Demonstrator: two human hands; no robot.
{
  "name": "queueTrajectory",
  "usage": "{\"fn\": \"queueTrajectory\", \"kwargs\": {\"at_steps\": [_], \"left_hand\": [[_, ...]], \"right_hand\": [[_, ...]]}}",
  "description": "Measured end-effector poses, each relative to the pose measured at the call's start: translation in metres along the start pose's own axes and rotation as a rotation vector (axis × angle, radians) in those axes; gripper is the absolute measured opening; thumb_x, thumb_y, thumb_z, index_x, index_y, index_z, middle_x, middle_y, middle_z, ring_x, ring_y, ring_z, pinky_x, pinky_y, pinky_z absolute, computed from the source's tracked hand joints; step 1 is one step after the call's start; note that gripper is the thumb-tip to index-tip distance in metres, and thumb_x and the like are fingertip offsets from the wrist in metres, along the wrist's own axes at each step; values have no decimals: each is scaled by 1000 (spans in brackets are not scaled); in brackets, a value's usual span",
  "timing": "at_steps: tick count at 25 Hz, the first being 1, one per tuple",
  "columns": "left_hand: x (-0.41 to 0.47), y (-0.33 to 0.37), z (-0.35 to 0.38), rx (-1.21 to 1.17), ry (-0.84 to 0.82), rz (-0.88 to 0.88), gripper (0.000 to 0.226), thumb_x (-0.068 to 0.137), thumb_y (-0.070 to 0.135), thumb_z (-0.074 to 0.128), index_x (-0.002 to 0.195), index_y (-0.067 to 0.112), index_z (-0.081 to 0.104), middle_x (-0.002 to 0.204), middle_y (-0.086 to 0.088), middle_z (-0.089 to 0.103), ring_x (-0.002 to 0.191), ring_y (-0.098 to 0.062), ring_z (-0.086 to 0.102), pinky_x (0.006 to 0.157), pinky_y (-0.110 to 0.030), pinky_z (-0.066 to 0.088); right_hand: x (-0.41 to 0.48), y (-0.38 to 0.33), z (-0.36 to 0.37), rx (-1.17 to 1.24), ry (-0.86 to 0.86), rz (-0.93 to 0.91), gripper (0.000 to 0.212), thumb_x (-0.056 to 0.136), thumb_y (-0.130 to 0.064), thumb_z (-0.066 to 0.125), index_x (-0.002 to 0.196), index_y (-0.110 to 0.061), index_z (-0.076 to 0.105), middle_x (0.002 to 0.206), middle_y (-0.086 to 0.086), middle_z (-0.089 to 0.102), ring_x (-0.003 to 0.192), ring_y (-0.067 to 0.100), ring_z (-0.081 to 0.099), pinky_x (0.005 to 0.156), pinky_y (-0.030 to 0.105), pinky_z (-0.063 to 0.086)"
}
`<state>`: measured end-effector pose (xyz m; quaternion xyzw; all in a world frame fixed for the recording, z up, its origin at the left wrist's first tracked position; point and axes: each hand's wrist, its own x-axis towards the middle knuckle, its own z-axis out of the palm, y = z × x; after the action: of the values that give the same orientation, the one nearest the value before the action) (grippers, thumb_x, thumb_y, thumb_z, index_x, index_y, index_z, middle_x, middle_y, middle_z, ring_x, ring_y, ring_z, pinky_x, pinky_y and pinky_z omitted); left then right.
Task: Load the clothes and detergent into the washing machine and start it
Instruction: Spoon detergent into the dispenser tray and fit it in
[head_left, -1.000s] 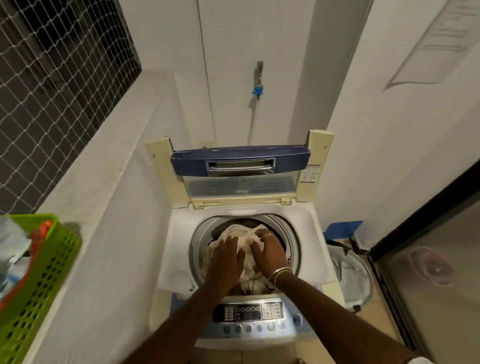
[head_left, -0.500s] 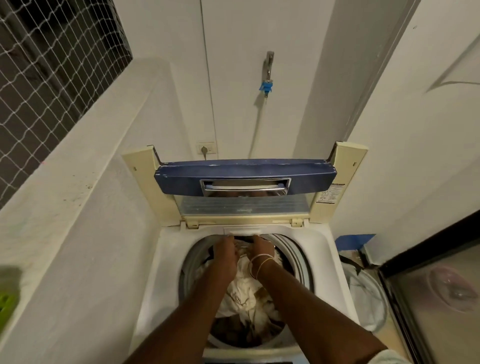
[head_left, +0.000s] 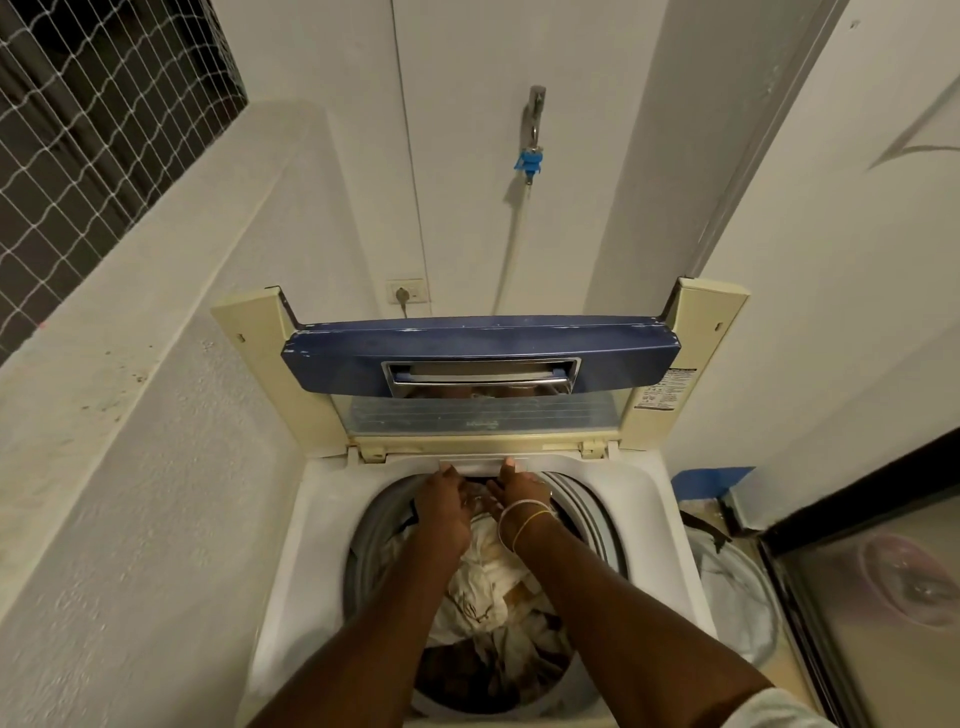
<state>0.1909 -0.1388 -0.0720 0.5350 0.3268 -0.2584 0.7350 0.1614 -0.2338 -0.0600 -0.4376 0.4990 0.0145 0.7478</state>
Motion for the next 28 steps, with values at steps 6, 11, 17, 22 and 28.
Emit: {"fn": "queueTrajectory", "kwargs": {"at_steps": [6, 11, 17, 22, 28], "left_hand": [[-1, 1, -3, -77, -27, -22, 21, 102, 25, 53, 110, 6, 61, 101, -18, 64, 92, -28, 61, 76, -38, 54], [1, 3, -1, -114, -67, -62, 24, 102, 24, 55, 116, 4, 59, 95, -17, 63, 88, -28, 60, 71, -39, 53], [5, 5, -2, -47, -101, -67, 33, 98, 34, 63, 108, 3, 60, 97, -15, 66, 87, -26, 64, 67, -38, 54], [10, -4, -6, -7, -134, -30, 51, 95, 45, 63, 120, 0, 61, 118, -22, 67, 110, -36, 65, 88, -43, 57], [13, -21, -17, 37, -130, 25, 53, 93, 46, 63, 121, 2, 61, 113, -22, 71, 103, -34, 70, 91, -48, 58]], "right_hand": [[4, -3, 1, 5, -37, 41, 25, 102, -28, 48, 79, -19, 44, 85, 2, 54, 72, 13, 57, 69, 26, 55], [8, 1, -1, -28, -8, -17, 21, 98, -30, 56, 83, -16, 52, 85, 6, 62, 76, 19, 63, 79, 40, 58], [20, 13, 2, 3, 75, -64, 42, 92, -36, 66, 102, 5, 61, 85, 19, 65, 64, 26, 62, 56, 37, 58], [18, 13, 2, 21, 81, -114, 33, 93, -32, 66, 100, -1, 56, 72, 13, 56, 53, 20, 52, 41, 24, 44], [19, 41, -6, 82, 64, -150, 24, 91, -24, 69, 101, -5, 58, 77, 10, 59, 60, 18, 55, 53, 28, 46]]}}
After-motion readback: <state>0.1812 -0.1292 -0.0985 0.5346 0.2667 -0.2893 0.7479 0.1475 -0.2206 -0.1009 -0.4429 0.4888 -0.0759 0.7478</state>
